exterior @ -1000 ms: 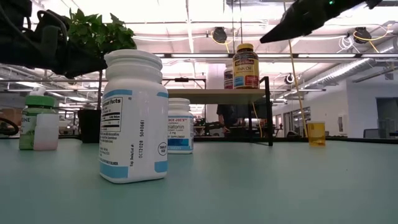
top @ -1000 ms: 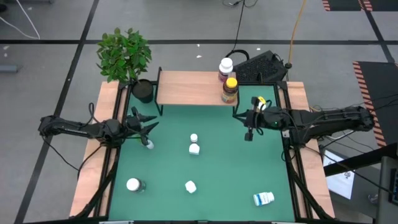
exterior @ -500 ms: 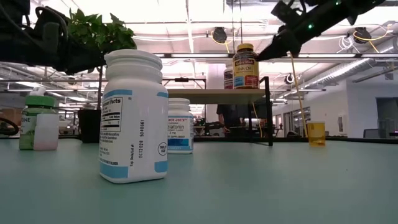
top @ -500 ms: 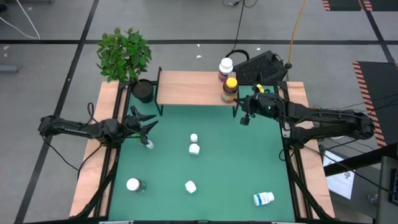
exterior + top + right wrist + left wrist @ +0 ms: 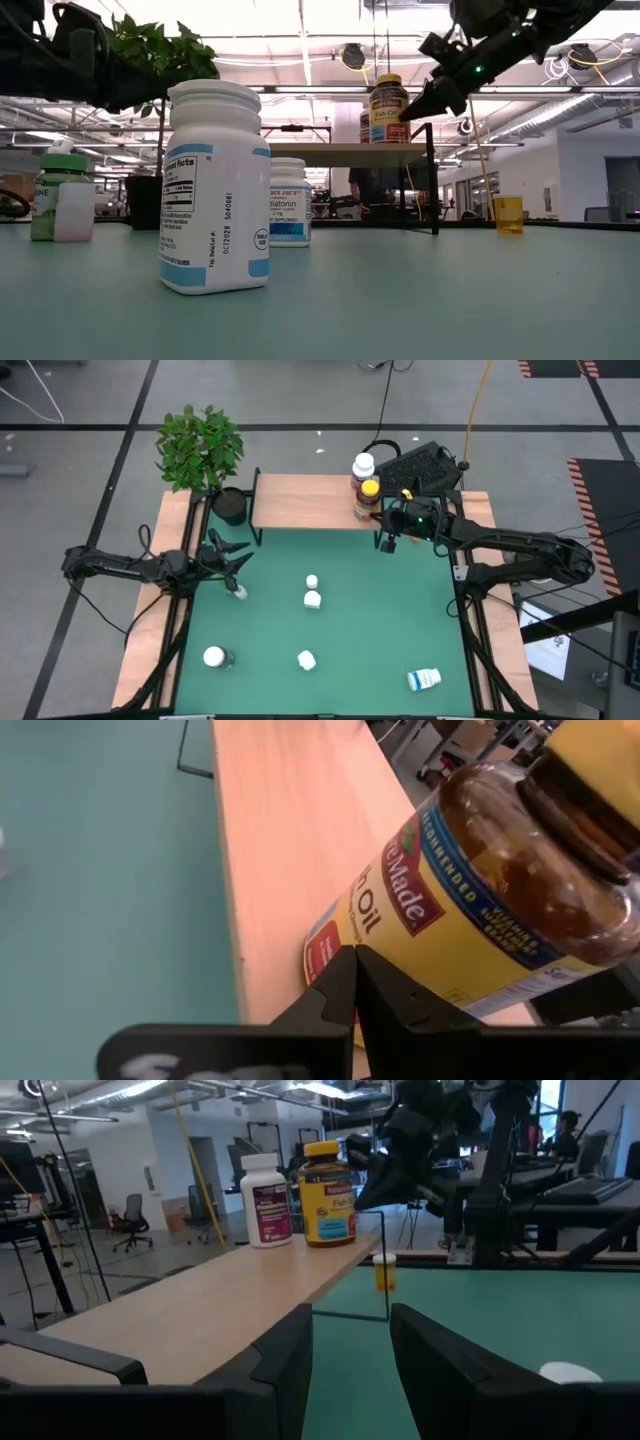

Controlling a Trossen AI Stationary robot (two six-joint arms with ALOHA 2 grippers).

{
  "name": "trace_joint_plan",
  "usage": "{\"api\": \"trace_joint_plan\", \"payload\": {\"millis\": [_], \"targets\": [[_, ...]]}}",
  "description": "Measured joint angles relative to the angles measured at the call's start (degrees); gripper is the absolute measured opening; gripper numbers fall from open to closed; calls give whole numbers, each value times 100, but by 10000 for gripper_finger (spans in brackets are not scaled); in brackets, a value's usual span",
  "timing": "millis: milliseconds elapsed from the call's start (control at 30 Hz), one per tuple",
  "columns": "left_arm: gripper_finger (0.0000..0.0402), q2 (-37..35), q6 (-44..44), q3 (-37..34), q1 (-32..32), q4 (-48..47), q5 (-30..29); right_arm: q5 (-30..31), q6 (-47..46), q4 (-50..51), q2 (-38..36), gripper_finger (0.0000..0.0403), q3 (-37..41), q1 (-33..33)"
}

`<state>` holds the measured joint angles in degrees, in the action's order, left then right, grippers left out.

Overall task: Pick and place medicine bottles onto shelf by color
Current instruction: Put the yellow pill bottle on the shelf

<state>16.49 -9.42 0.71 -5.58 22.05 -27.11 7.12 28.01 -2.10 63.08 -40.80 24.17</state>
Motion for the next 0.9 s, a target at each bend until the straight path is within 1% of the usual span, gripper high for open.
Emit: {"api": "trace_joint_plan", "payload": {"millis": [167,300,400,800,900], "targets": [[140,0,-60,0,0,92,0,-10,159,-350,173,0,0,110],[140,0,-97,0,0,95,-2,-279,199,-525,268,0,-2,256],[140,0,-97,0,0,96,-2,-302,190,-604,333,0,-2,348],[140,0,-104,0,0,100,-2,-453,354,-778,340,0,-2,468],[140,0,-103,0,0,99,-2,-451,379,-531,257,0,-4,469]]}}
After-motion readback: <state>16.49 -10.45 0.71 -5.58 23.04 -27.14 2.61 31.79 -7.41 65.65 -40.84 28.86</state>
